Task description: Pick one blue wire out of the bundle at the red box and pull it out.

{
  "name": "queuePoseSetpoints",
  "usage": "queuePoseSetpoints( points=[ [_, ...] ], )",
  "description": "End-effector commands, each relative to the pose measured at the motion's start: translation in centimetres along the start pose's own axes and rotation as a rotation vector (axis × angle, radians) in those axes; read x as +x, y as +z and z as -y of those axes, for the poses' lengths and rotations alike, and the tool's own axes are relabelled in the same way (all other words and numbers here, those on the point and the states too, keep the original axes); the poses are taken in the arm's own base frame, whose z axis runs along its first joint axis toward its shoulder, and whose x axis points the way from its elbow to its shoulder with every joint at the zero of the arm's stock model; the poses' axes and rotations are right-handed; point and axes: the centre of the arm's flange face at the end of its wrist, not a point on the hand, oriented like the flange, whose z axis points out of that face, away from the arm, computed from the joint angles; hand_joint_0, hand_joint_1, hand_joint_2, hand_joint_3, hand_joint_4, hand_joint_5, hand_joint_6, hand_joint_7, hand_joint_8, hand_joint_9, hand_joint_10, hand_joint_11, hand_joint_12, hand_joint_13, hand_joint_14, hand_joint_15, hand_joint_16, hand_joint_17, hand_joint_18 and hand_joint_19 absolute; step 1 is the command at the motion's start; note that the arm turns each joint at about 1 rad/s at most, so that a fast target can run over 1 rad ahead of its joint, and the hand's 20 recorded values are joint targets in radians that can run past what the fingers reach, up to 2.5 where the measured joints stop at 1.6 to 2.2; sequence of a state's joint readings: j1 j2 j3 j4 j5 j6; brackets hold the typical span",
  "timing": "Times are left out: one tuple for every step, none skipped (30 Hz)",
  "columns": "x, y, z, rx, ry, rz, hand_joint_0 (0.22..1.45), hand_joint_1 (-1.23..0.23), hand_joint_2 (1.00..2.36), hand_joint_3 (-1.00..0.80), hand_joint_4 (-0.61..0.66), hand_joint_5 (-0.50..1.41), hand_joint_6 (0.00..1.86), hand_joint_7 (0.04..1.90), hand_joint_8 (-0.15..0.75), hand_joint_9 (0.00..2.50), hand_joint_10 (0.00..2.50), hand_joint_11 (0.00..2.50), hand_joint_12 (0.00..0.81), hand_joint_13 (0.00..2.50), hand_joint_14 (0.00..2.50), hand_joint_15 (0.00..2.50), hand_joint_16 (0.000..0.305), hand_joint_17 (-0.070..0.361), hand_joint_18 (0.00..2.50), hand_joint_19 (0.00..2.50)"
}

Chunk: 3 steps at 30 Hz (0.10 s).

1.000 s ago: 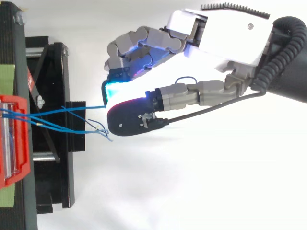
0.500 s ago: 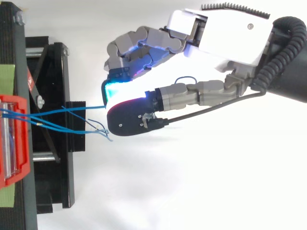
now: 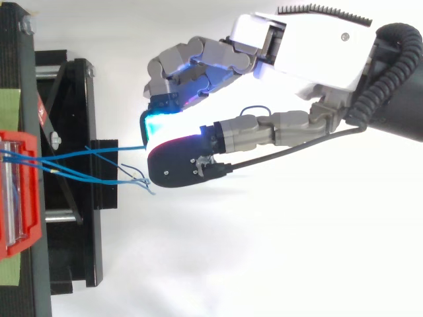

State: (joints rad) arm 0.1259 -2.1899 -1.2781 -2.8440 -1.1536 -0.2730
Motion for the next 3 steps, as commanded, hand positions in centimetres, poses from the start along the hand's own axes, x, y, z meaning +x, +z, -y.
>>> queuePoseSetpoints(
  points=[
    [-0.03,0.00,-0.07,-0.001,0.001,0.000,0.64,-0.66,1.02,-0.21,0.27,-0.12,0.68,1.16,0.264,0.87,0.02,0.64,0.357,0.51,0.01,0.21,0.053,0.118,0.46,0.38],
    [0.07,-0.02,-0.10,-0.001,0.000,-0.001,0.64,-0.66,1.02,-0.21,0.27,-0.12,0.68,1.15,0.264,0.87,0.02,0.64,0.358,0.51,0.01,0.21,0.053,0.118,0.45,0.39],
    [0.00,0.02,0.03,0.000,0.000,0.000,0.64,-0.66,1.02,-0.21,0.27,-0.12,0.68,1.16,0.262,0.87,0.02,0.64,0.356,0.51,0.01,0.21,0.053,0.118,0.45,0.38]
  ],
)
